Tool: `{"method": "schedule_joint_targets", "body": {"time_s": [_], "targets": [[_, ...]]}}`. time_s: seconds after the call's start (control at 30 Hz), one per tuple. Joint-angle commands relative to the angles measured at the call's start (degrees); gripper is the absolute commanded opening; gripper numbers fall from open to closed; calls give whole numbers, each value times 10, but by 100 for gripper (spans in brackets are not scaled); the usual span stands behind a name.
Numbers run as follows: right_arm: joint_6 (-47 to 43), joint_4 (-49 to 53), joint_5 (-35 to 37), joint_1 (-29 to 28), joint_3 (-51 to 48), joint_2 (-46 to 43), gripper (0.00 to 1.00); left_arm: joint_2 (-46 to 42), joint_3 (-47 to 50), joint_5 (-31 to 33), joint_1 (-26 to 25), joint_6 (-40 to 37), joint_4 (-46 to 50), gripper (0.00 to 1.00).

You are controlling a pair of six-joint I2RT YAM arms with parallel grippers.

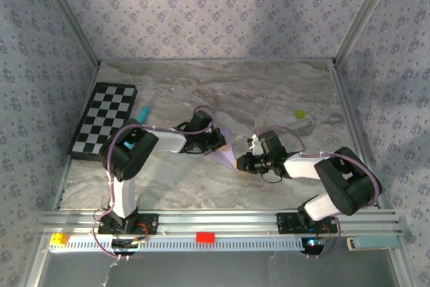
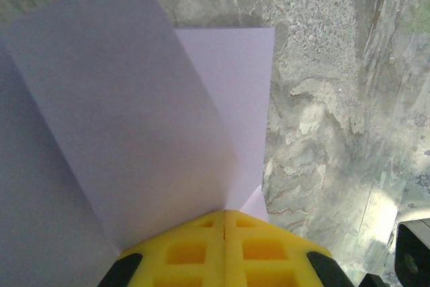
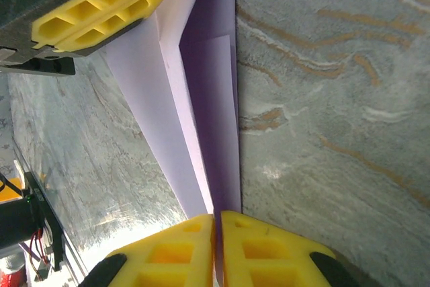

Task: Fold a paper plane with a square sheet of paper (pick it up from the middle)
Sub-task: Fourth fold the wing at the center of the table.

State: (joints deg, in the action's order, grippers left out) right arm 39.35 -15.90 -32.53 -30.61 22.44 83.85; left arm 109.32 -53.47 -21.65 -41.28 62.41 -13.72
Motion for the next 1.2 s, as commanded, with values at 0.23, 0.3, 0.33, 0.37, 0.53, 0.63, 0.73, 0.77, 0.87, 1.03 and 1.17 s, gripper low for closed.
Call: {"method": "schedule_joint_targets", "body": {"time_s": [0.23,0.3,0.33,0.37,0.53,0.63,0.73,0.77,0.87,1.03,1.17], "targets": [[-21,110,-13,-1,-22,4,9,8,7,13,4,-8,22,5],[-19,110,-13,-1,-24,4,9,8,7,13,4,-7,21,4],[-19,110,-15,0,-25,4,9,8,7,13,4,-7,21,4],[-19,110,-17,-1,-25,3,10,8,7,14,4,-8,21,5],[-22,128,-14,-1,-23,-12,12,7,7,14,4,-7,22,5],[-27,135,-12,-1,-25,-13,10,7,8,13,3,-6,22,4],[-29,135,-10,1,-27,-11,7,6,9,13,4,-6,21,4],[-29,135,-10,1,-27,-9,7,6,9,14,4,-6,22,4],[-29,140,-8,2,-27,-9,7,8,8,12,4,-6,21,5],[-29,150,-13,2,-25,-17,12,7,7,13,4,-7,23,4],[-47,168,-3,2,-26,-24,10,6,7,13,3,-7,24,4]]}}
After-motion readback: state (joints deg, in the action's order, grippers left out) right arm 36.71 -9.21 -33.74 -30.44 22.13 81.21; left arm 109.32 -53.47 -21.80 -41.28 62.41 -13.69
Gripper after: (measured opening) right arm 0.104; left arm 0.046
